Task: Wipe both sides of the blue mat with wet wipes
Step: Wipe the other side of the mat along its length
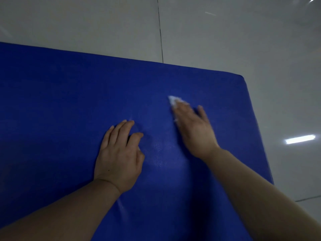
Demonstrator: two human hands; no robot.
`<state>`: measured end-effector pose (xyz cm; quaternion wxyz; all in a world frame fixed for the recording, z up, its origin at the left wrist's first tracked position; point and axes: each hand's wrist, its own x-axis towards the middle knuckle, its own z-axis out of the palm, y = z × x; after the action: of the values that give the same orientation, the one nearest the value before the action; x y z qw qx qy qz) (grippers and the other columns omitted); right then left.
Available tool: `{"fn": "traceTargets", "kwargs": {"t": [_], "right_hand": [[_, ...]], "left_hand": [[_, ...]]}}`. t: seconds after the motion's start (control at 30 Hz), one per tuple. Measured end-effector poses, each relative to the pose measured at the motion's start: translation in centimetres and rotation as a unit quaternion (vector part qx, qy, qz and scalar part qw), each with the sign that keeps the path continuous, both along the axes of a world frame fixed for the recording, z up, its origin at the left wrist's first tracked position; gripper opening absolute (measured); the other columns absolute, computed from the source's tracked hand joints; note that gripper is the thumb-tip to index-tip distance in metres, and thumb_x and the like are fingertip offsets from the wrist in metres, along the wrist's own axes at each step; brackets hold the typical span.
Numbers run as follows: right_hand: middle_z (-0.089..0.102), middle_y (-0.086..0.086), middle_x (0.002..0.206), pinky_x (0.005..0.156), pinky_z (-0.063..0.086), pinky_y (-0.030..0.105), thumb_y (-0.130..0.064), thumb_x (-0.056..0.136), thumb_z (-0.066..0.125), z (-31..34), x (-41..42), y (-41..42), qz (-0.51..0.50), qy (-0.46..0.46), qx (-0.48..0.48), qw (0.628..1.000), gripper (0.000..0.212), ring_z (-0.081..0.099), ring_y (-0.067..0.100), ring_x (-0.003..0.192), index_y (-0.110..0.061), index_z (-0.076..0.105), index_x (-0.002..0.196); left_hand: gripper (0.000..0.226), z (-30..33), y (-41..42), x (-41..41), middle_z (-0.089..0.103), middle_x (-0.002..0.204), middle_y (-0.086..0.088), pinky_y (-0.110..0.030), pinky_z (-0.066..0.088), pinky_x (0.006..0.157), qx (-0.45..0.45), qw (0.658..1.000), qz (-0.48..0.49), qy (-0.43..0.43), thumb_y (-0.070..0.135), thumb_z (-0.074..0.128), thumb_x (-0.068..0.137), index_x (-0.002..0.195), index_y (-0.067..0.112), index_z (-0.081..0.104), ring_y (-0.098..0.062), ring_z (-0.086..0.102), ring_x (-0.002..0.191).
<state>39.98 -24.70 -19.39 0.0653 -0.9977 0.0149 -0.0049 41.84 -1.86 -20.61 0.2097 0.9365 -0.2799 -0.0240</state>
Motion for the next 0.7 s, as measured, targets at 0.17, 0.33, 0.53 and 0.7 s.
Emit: {"fn": "traceTargets", "kwargs": {"t": [0.17,0.33,0.53,0.7], "right_hand": [[0.014,0.002,0.159,0.118,0.005,0.047,-0.02,0.103,0.024,1.1,-3.7,-9.8,-0.357,0.069,0.0,0.932,0.052,0.015,0.018,0.145,-0.018,0.009,0.153],[0.027,0.002,0.154,0.111,0.024,0.048,-0.01,0.094,0.034,0.5,-0.4,-0.1,-0.134,-0.002,0.009,0.991,0.059,0.029,0.018,0.14,-0.015,0.021,0.15],[0.024,-0.004,0.156,0.113,0.019,0.046,-0.01,0.096,0.037,0.0,-0.3,2.8,-0.034,0.005,0.009,0.999,0.057,0.022,0.009,0.142,-0.019,0.023,0.15],[0.008,-0.012,0.157,0.119,0.003,0.04,-0.031,0.103,0.019,-0.2,-2.3,-3.6,-0.231,0.027,0.033,0.972,0.048,0.005,0.005,0.144,-0.022,0.019,0.151]], "left_hand": [[0.035,-0.4,0.0,0.0,0.049,0.135,-0.017,-0.043,0.019,0.114,-0.004,1.0,-0.004,-0.006,0.022,0.033,0.087,0.11,0.011,0.057,-0.03,0.039,0.13],[0.038,-0.2,-0.1,0.0,0.05,0.134,-0.016,-0.044,0.02,0.113,-0.007,1.0,0.003,-0.002,0.023,0.032,0.087,0.11,0.01,0.059,-0.03,0.04,0.129],[0.039,-0.2,-0.1,0.1,0.05,0.134,-0.016,-0.042,0.019,0.113,-0.008,1.0,0.005,-0.009,0.024,0.032,0.086,0.111,0.011,0.059,-0.029,0.039,0.129],[0.036,-0.2,0.0,0.0,0.053,0.13,-0.015,-0.044,0.023,0.111,-0.008,1.0,0.001,-0.007,0.023,0.033,0.085,0.105,0.011,0.061,-0.029,0.043,0.125]]}}
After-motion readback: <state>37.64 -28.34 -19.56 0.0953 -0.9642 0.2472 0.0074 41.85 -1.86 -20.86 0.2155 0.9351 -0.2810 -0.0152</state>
